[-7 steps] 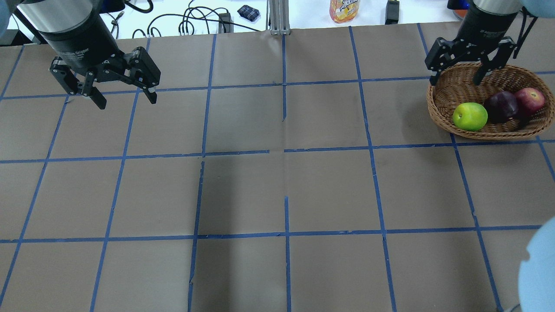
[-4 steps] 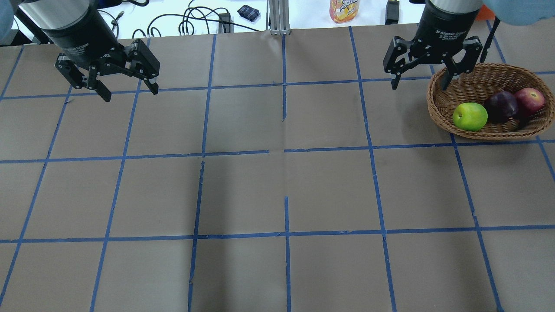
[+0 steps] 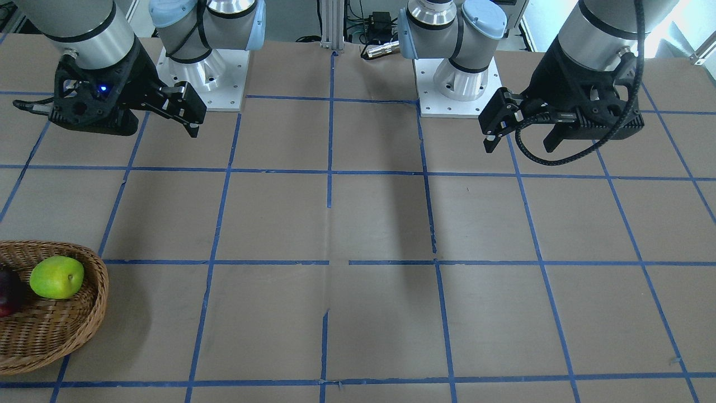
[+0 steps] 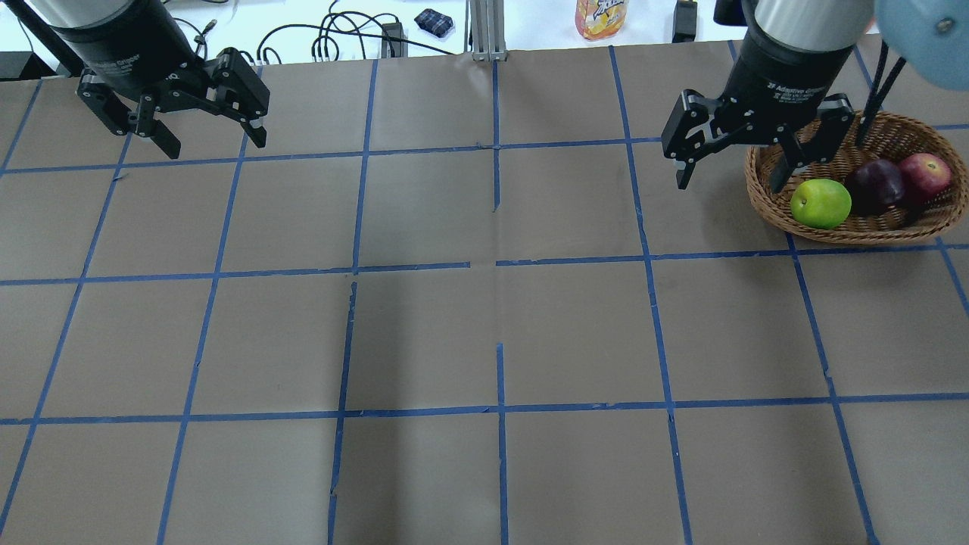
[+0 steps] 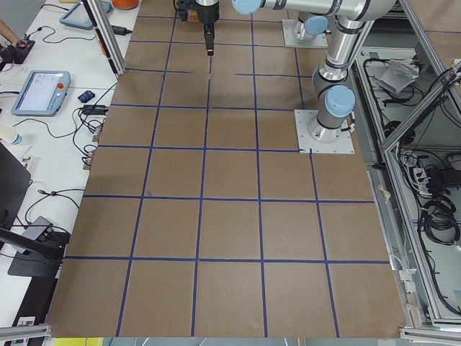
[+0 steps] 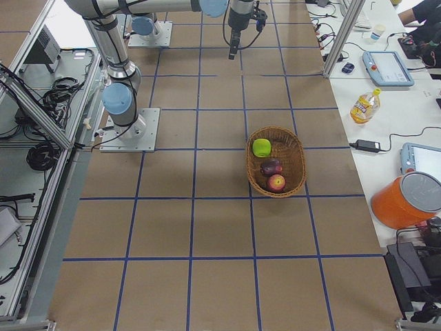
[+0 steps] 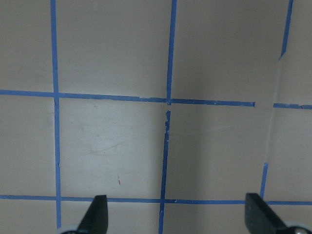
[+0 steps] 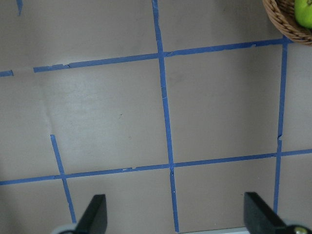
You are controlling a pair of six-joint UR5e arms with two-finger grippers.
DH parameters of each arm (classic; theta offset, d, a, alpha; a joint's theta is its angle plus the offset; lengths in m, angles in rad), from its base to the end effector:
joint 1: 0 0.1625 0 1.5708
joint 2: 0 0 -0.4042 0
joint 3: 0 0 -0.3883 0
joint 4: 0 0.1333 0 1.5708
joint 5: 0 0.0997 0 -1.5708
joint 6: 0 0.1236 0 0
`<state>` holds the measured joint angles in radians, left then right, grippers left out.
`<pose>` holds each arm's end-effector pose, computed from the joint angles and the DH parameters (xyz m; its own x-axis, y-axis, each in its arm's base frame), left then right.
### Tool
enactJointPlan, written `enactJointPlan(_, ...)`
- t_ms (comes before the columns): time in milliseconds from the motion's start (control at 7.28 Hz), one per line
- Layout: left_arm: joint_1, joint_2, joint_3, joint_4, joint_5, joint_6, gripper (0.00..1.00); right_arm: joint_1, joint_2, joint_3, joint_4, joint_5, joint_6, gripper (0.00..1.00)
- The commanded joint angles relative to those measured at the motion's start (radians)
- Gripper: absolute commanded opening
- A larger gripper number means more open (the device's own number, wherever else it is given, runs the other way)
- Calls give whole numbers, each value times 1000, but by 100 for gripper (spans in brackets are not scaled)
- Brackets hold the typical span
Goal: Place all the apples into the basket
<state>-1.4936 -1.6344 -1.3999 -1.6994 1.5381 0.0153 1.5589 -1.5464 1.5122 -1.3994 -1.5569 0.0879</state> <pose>-0.0977 -0.5179 0.4818 -0.9975 -0.0625 0.0330 -0.0619 0.9979 0.0208 0.1293 -0.4814 0.4438 -0.9949 0.1007 -0.0017 0.0995 0.9855 0.1374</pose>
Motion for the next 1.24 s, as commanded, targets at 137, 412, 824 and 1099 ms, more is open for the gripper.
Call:
enactJointPlan(137, -1, 10, 6, -14, 7, 8, 100, -5, -27, 22, -38, -11, 1, 100)
enactJointPlan(412, 0, -8, -13, -13, 7, 5, 100, -10, -27, -6, -33, -11, 1, 100)
enactJointPlan(824, 3, 8, -19, -31, 13, 12, 100, -31, -38, 5, -18, -14, 1, 100)
enactJointPlan(1099, 9, -7, -11, -22, 4, 11, 100, -30, -38, 9, -18, -14, 1, 100)
